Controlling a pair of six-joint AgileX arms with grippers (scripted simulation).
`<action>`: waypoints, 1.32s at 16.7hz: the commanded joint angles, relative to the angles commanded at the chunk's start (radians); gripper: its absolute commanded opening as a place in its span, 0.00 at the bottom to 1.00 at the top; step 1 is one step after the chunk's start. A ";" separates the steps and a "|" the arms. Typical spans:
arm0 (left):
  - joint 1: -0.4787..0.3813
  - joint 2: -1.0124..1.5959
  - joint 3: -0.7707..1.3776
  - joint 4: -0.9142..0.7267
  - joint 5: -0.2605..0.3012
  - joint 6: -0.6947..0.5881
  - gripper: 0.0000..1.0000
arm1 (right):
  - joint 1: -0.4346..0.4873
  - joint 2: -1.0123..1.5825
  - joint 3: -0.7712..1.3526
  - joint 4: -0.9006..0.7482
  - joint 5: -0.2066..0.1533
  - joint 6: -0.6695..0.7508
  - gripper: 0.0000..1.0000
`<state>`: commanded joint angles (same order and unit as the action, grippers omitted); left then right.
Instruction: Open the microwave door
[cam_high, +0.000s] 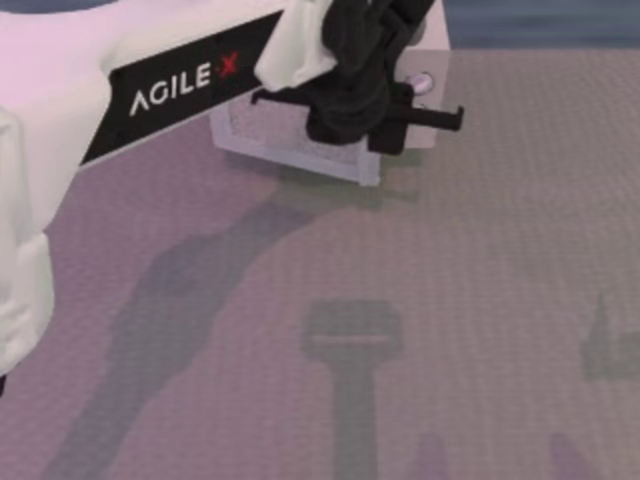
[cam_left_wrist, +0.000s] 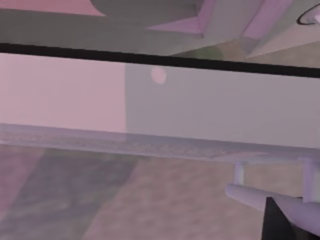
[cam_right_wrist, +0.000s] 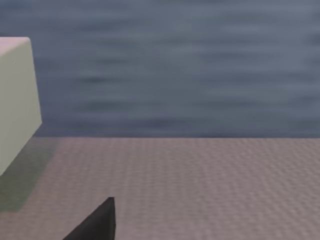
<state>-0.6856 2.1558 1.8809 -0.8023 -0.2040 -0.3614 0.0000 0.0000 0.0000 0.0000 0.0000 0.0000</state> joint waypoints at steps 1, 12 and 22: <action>0.000 0.000 0.000 0.000 0.000 0.000 0.00 | 0.000 0.000 0.000 0.000 0.000 0.000 1.00; 0.001 -0.027 -0.042 0.022 0.017 0.027 0.00 | 0.000 0.000 0.000 0.000 0.000 0.000 1.00; 0.007 -0.041 -0.065 0.033 0.024 0.045 0.00 | 0.000 0.000 0.000 0.000 0.000 0.000 1.00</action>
<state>-0.6791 2.1146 1.8157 -0.7696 -0.1804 -0.3164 0.0000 0.0000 0.0000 0.0000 0.0000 0.0000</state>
